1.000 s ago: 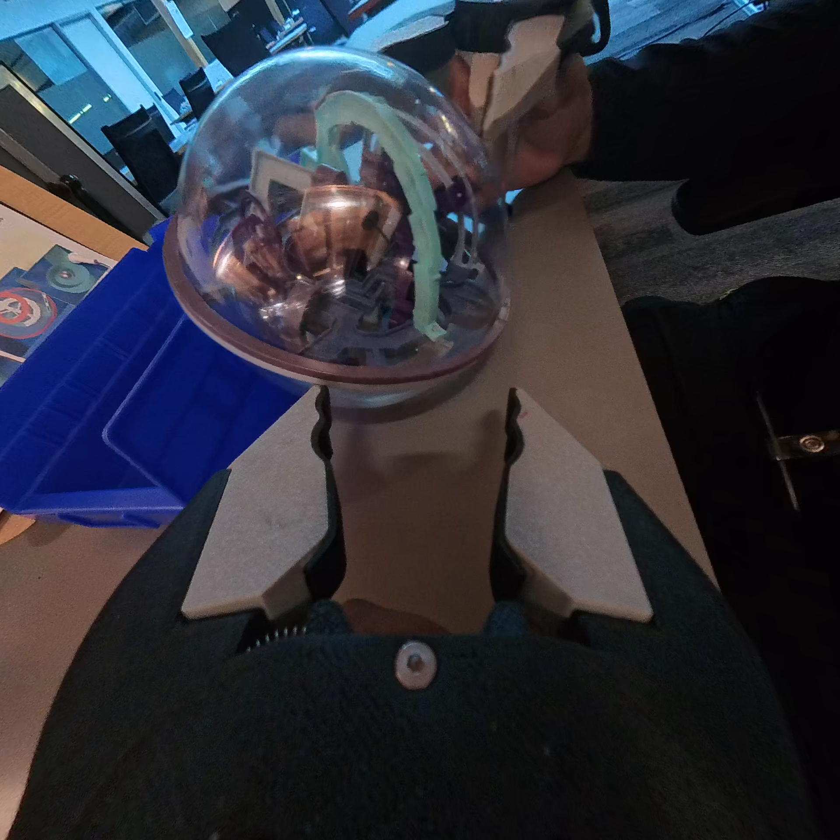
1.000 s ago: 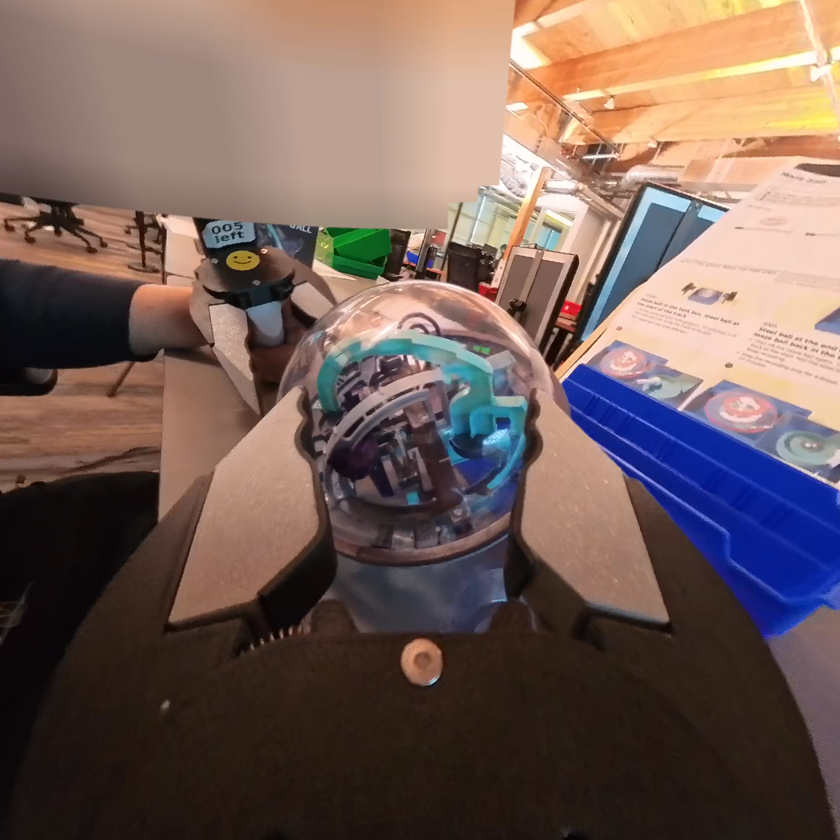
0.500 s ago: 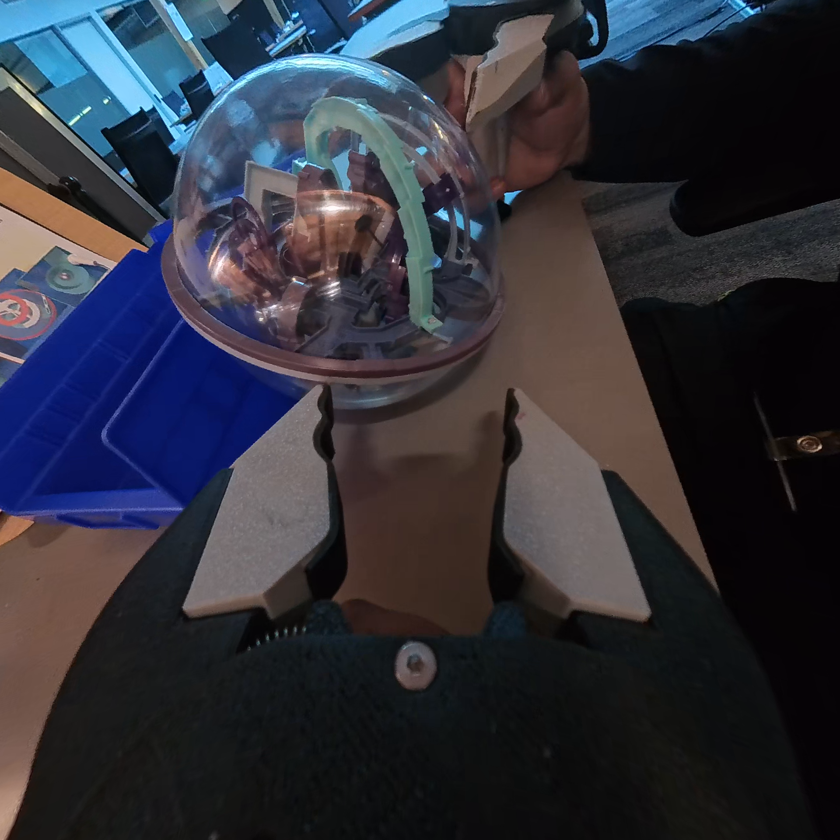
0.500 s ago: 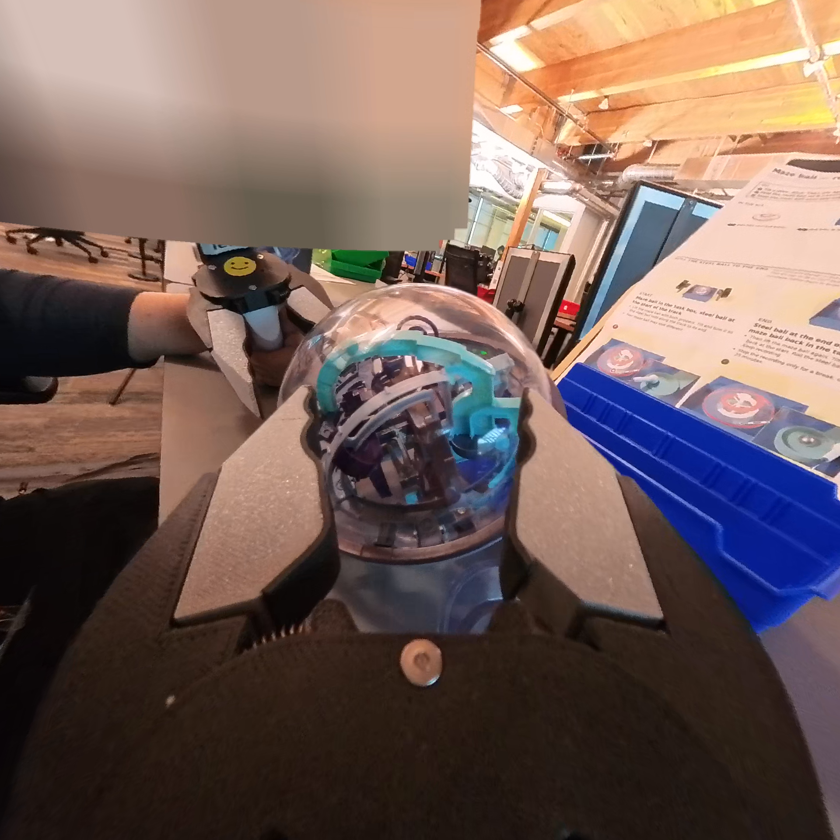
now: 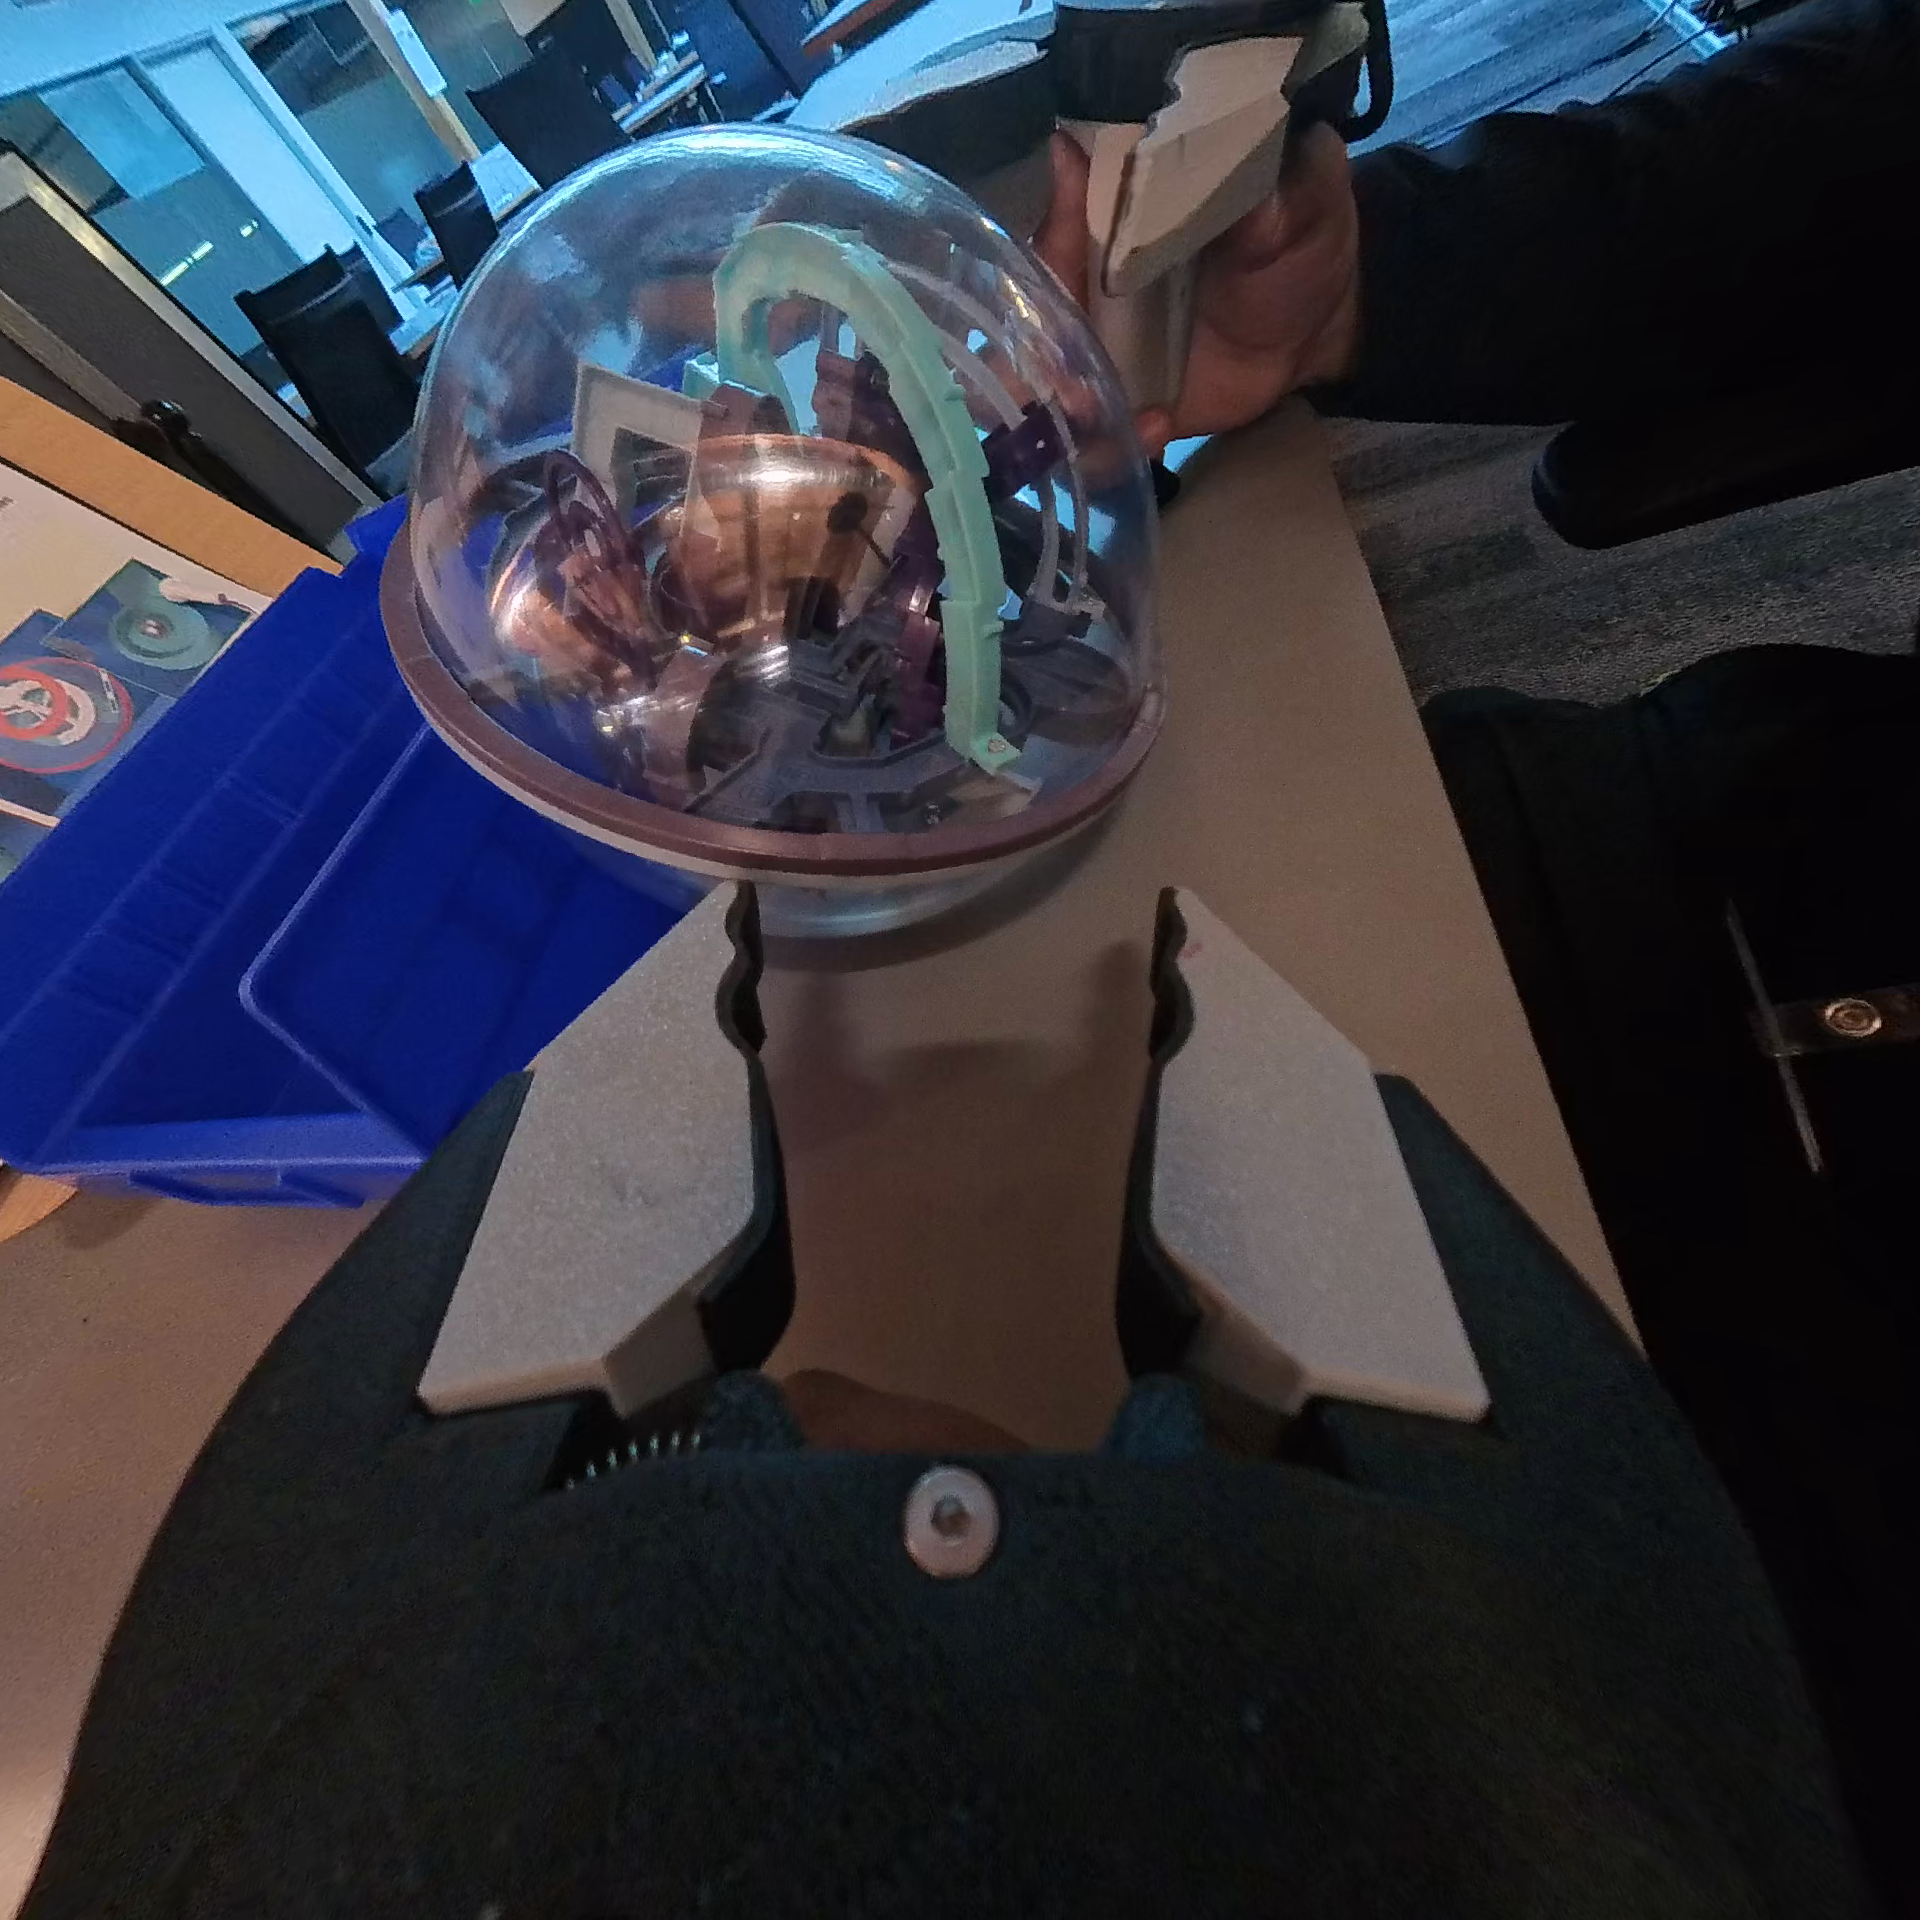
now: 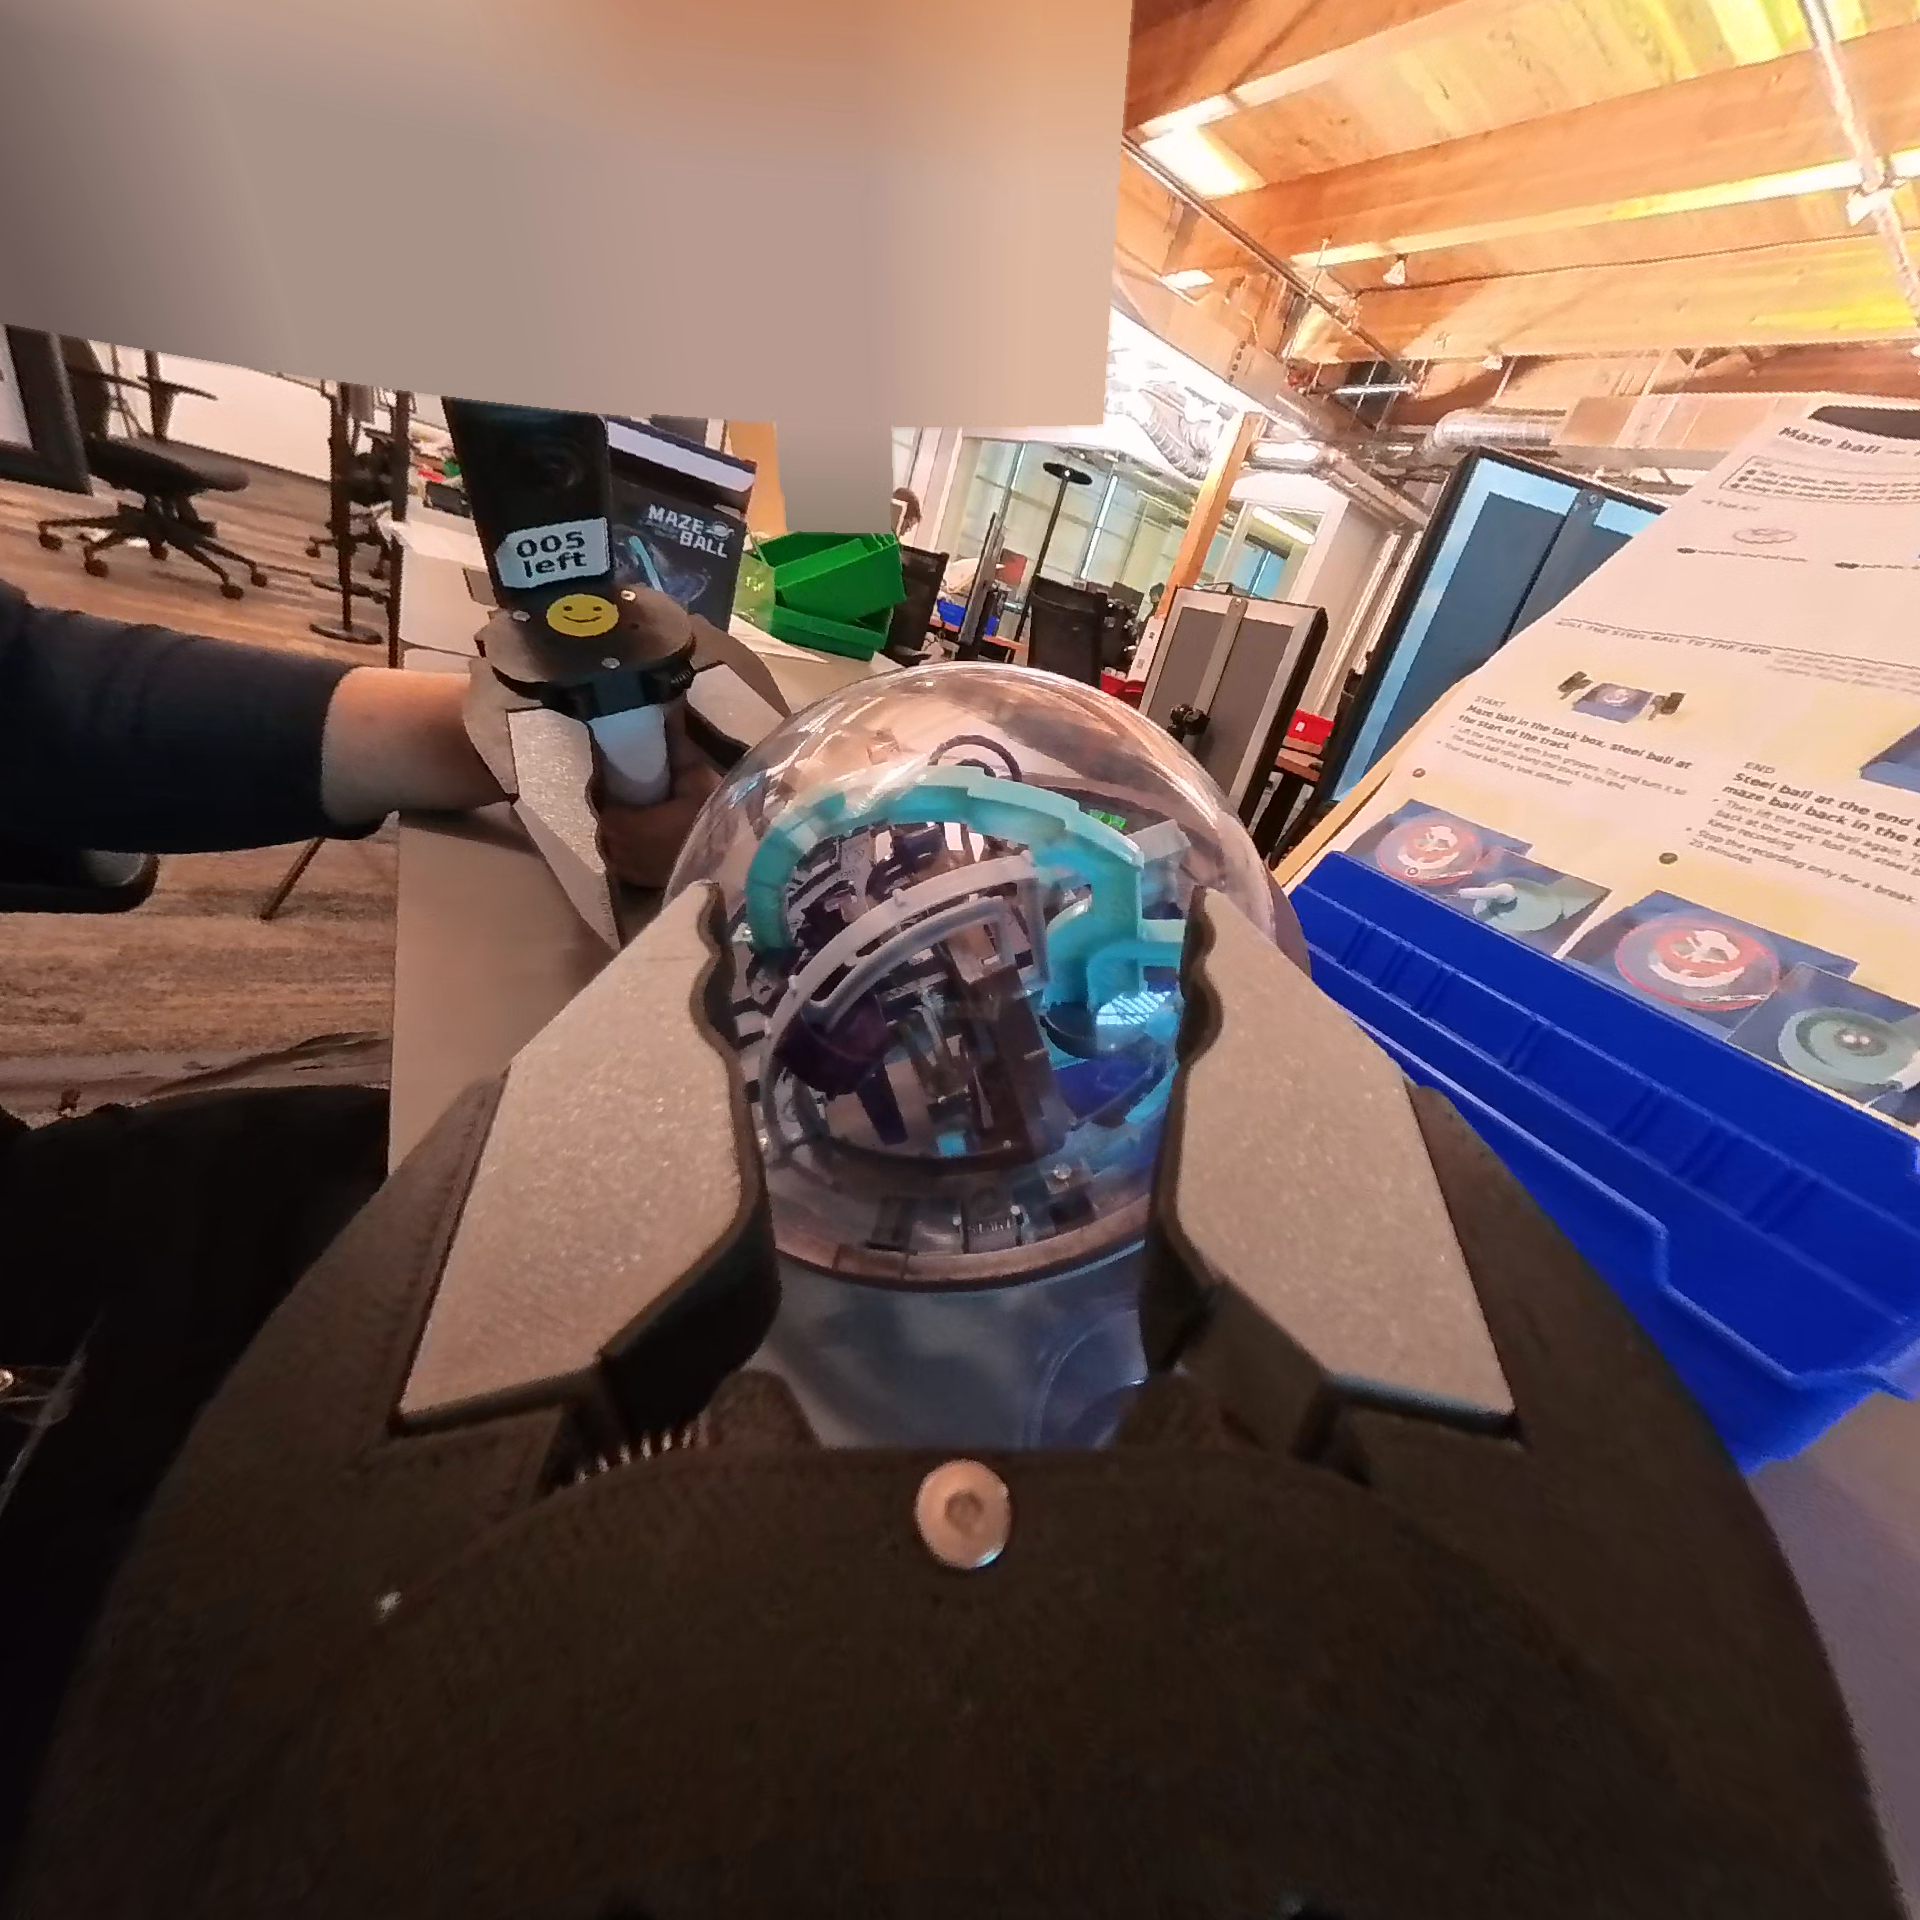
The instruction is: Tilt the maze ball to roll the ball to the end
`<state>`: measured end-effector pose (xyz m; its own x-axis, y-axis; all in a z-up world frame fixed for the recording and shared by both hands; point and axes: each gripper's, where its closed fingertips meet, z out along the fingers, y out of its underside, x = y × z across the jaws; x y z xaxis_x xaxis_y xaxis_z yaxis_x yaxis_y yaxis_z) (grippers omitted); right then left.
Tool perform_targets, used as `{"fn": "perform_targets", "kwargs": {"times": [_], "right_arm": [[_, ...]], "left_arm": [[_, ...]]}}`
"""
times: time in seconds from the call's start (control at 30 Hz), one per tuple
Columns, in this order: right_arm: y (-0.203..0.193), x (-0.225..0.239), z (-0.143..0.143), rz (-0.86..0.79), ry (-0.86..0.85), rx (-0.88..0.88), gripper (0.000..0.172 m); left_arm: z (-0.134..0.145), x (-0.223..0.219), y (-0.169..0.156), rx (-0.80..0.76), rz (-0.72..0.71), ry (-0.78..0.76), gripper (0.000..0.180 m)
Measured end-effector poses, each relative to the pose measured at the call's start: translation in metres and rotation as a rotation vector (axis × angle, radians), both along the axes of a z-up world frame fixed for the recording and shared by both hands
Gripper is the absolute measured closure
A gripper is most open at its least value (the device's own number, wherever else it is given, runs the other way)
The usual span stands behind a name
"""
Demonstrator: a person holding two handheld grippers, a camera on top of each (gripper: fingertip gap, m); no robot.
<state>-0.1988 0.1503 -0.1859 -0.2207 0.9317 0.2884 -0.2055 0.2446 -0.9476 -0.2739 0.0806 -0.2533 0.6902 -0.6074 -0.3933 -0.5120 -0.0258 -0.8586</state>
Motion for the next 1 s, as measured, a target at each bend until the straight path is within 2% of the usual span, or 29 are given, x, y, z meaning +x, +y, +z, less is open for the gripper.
{"fn": "perform_targets", "kwargs": {"times": [0.57, 0.77, 0.87, 0.93, 1.0], "right_arm": [[0.005, 0.000, 0.000, -0.014, -0.011, -0.037, 0.082], [0.006, -0.001, -0.001, -0.020, -0.017, -0.026, 0.082], [0.013, -0.001, -0.008, -0.016, -0.078, -0.010, 0.073], [0.017, 0.000, -0.014, -0.009, -0.126, 0.011, 0.069], [0.022, -0.001, -0.022, -0.014, -0.189, 0.046, 0.057]], "left_arm": [[0.003, -0.004, 0.003, 0.016, 0.032, -0.008, 0.104], [-0.008, -0.032, 0.028, 0.031, 0.214, 0.126, 0.093], [-0.015, -0.030, 0.032, 0.041, 0.210, 0.204, 0.084], [-0.012, -0.029, 0.034, 0.057, 0.202, 0.200, 0.081], [-0.011, -0.023, 0.037, 0.041, 0.170, 0.169, 0.080]]}}
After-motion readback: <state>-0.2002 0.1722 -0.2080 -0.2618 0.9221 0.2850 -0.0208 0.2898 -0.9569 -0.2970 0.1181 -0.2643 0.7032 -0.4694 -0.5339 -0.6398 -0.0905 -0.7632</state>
